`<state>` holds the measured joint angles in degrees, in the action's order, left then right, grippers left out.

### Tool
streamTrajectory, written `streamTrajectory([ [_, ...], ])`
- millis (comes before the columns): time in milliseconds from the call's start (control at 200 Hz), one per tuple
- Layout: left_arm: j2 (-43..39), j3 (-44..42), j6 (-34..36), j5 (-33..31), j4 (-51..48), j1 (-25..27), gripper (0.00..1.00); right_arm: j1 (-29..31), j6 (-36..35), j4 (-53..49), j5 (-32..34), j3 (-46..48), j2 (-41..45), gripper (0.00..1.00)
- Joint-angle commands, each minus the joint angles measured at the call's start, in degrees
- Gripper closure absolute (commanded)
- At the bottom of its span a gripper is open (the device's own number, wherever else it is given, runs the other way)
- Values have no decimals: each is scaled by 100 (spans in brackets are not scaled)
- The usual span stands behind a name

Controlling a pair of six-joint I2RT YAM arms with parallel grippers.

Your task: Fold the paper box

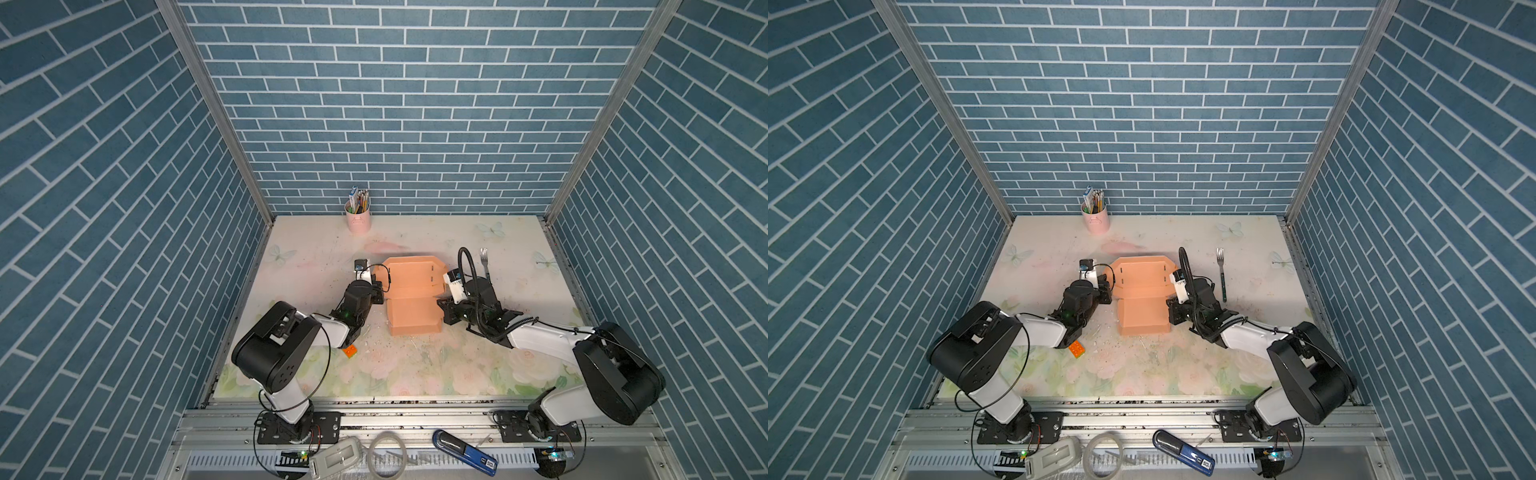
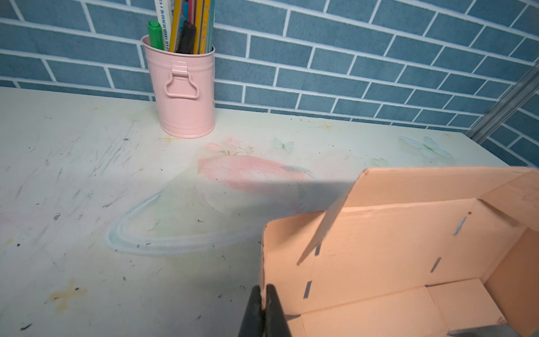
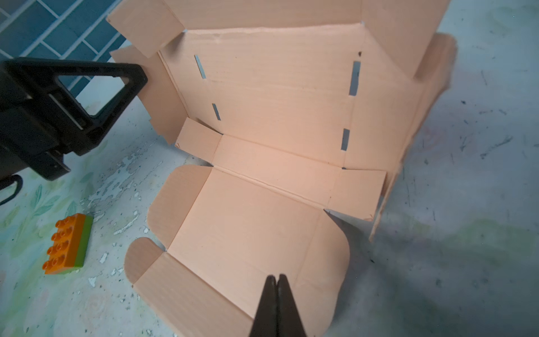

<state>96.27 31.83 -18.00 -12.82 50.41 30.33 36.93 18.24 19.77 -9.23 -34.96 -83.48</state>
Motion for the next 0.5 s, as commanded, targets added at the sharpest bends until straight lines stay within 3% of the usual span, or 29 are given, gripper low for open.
streamTrajectory([
  [0, -67, -23, 164, 433, -11, -27, 100, 13, 154, 75, 603, -116, 322, 97],
  [130, -9, -11, 209, 537, 65, -26, 100, -230, -16, -453, 975, -87, 883, 90],
  [265, 47, 24, 244, 690, 118, -27, 100, -948, 51, -502, 652, 169, 1293, 80],
  [495, 67, 64, 306, 846, 125, -27, 100, -1205, -303, -105, -64, 75, 780, 59],
])
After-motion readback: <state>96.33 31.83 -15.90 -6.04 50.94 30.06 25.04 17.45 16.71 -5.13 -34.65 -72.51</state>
